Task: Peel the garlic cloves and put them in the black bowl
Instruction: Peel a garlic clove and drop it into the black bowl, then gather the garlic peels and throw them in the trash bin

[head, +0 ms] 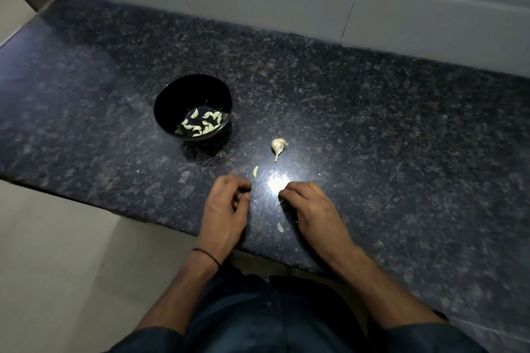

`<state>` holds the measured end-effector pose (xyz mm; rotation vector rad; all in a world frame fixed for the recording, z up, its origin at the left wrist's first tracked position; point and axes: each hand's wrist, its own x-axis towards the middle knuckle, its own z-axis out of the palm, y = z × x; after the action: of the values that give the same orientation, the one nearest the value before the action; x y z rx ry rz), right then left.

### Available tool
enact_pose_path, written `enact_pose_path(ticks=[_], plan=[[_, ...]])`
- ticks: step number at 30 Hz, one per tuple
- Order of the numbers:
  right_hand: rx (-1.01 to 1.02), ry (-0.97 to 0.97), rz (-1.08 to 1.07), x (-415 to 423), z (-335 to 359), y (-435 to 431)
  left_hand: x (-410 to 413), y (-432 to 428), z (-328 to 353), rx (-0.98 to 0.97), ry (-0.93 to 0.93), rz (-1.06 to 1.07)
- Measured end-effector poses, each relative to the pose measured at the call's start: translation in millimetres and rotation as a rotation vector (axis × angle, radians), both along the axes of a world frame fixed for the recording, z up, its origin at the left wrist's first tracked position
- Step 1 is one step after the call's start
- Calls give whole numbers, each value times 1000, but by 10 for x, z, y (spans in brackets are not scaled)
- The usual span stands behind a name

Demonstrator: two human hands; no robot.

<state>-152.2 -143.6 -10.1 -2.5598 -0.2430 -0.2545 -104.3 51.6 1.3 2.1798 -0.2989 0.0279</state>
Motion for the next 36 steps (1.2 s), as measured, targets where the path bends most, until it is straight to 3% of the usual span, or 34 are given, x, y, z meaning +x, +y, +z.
enact_pose_path(ticks=[3, 8, 16, 25, 30, 33, 36], plan=[[15, 84, -19, -19, 41, 45, 5, -11, -25, 27, 12, -20], [-127, 172, 183, -91, 108, 26, 22, -31, -44, 68, -8, -26], [-111, -35, 236, -225, -81, -90, 16, -53, -20, 65, 16, -11], [-210, -129, 354, -95, -30, -168, -5, -39, -31, 77, 5, -21], [-241, -134, 317, -87, -12, -128, 2, -23, -11, 82, 6, -41], [-89, -98, 171, -52, 18, -77, 10, -4, 17, 62, 22, -54], [334, 3, -170, 10, 130, -20, 43, 25, 51, 49, 29, -80]])
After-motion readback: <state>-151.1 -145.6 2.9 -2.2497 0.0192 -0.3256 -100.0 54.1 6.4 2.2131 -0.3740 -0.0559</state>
